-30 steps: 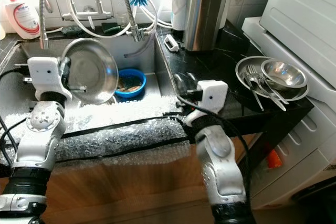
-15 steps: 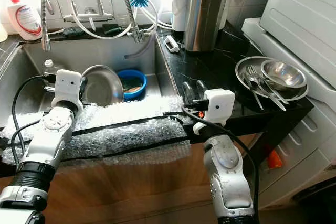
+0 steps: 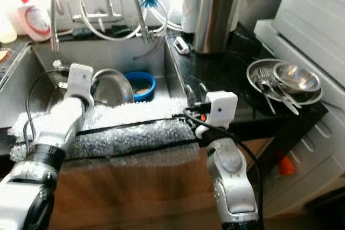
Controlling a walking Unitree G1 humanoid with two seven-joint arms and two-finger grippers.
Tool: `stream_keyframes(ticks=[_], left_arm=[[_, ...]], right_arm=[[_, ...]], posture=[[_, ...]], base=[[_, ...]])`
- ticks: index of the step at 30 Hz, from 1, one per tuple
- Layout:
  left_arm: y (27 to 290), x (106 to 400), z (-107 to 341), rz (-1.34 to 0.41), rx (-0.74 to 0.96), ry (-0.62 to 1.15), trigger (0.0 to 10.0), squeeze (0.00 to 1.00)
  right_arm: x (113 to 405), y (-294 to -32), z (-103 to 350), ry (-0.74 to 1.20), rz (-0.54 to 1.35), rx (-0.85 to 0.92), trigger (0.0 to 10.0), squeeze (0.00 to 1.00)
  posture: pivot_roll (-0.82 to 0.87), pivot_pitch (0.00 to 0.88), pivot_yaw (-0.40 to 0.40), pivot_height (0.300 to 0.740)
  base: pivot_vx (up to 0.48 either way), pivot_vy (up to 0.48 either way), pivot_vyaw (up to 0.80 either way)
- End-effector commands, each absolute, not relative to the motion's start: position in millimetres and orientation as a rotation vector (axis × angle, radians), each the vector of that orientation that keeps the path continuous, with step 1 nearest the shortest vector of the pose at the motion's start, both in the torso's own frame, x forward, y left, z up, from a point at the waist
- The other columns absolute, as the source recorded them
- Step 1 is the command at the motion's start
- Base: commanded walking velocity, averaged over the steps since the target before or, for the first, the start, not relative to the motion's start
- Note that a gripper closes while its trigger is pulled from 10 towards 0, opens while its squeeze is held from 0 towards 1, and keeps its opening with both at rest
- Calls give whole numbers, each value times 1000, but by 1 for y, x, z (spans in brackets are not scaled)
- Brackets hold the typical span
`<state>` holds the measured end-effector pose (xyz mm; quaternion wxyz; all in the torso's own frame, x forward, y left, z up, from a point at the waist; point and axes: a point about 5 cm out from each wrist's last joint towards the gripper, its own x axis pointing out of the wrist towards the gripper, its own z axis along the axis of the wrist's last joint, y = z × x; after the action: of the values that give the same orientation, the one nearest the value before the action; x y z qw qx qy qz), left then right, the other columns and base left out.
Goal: Kitchen organization
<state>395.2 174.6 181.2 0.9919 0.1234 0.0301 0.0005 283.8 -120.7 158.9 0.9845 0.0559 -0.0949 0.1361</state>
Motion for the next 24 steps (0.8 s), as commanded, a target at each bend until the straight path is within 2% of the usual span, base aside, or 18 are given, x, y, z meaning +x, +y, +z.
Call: stream_keyframes(ticks=[1,9,14,15,16,18,24], left_arm=[[177,396,171,5,251,108,10000,0],[175,388,130,15,245,318,10000,0],[175,386,119,9,230,386,10000,0],[175,385,116,1,224,405,10000,122],[174,384,114,-4,219,419,10000,373],[174,383,111,-12,213,438,10000,1000],[172,382,107,-33,205,458,10000,1000]], right_arm=[[284,-120,164,-213,281,120,10000,0],[284,-115,164,-207,295,125,10000,0],[284,-114,163,-201,300,122,10000,0],[284,-114,163,-199,301,121,10000,0],[284,-114,163,-198,303,122,10000,0],[284,-114,163,-197,305,122,10000,0],[284,-111,161,-187,318,120,10000,0]], posture=[[-58,0,13,740],[-62,0,20,740],[-64,0,23,740],[-63,0,23,740],[-63,0,23,740],[-63,0,24,740],[-60,0,22,740]], base=[[0,0,0],[0,0,0],[0,0,0],[0,0,0],[0,0,0],[0,0,0],[0,0,0]])
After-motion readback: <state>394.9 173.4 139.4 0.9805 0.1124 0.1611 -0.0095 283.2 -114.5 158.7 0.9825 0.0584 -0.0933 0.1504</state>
